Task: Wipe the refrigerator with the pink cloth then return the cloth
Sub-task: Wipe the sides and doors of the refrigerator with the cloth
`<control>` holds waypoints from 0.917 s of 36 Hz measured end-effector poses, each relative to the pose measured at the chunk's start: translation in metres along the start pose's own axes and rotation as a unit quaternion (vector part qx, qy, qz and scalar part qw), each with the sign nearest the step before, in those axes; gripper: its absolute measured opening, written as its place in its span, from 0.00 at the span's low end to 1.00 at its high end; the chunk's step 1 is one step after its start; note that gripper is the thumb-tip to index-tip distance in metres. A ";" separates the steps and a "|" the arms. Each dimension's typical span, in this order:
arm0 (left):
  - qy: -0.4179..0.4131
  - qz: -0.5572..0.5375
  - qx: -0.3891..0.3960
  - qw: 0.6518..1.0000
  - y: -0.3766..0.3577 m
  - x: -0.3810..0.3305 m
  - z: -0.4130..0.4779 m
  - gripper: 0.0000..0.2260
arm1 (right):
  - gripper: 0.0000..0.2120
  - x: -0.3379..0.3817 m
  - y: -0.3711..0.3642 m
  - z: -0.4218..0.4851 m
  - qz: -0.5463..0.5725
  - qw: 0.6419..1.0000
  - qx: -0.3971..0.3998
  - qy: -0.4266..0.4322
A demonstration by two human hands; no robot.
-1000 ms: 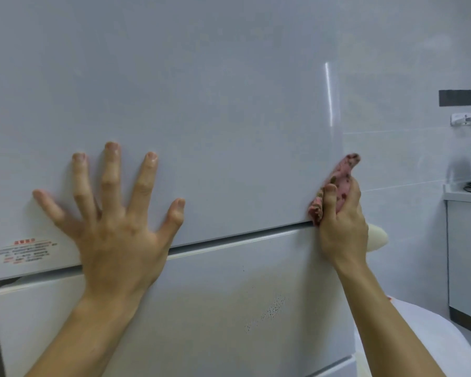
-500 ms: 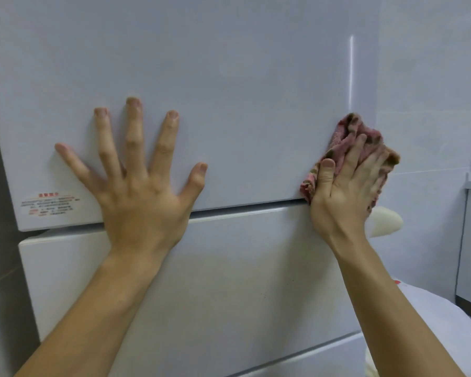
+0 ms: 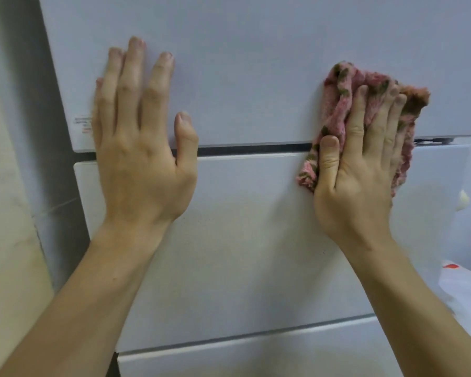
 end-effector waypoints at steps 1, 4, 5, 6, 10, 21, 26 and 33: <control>-0.003 0.006 -0.003 1.000 0.002 0.002 -0.003 0.23 | 0.29 0.003 -0.002 -0.003 0.000 1.000 0.000 0.002; -0.013 0.020 -0.006 1.000 0.007 0.012 -0.011 0.23 | 0.29 0.011 -0.007 -0.009 -0.002 1.000 -0.001 0.005; -0.016 0.024 -0.005 1.000 0.008 0.015 -0.013 0.23 | 0.29 0.013 -0.008 -0.010 -0.002 1.000 -0.003 0.004; -0.018 0.027 -0.004 0.999 0.010 0.018 -0.016 0.23 | 0.29 0.015 -0.008 -0.011 -0.001 1.000 -0.005 0.003; -0.020 0.043 0.005 0.999 0.015 0.026 -0.028 0.23 | 0.29 0.027 -0.013 -0.017 0.000 1.000 0.000 -0.001; 0.010 0.065 0.024 0.998 0.037 0.052 -0.045 0.24 | 0.28 0.088 -0.029 -0.058 -0.006 0.995 0.021 0.099; 0.049 0.099 -0.006 0.994 0.058 0.094 -0.048 0.24 | 0.26 0.116 -0.037 -0.075 0.018 0.983 0.047 0.174; 0.026 0.096 0.048 0.994 0.061 0.141 -0.063 0.25 | 0.27 0.194 -0.070 -0.089 0.012 0.963 0.075 0.259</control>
Point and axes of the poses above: each hand's wrist, its own z-axis towards the middle knuckle, its own y-axis out of the back of the hand, x = y × z, the point moved 1 cm from there along z, towards the middle knuckle, and after that the axes turned 1 degree about -y, right-handed, at the moved point
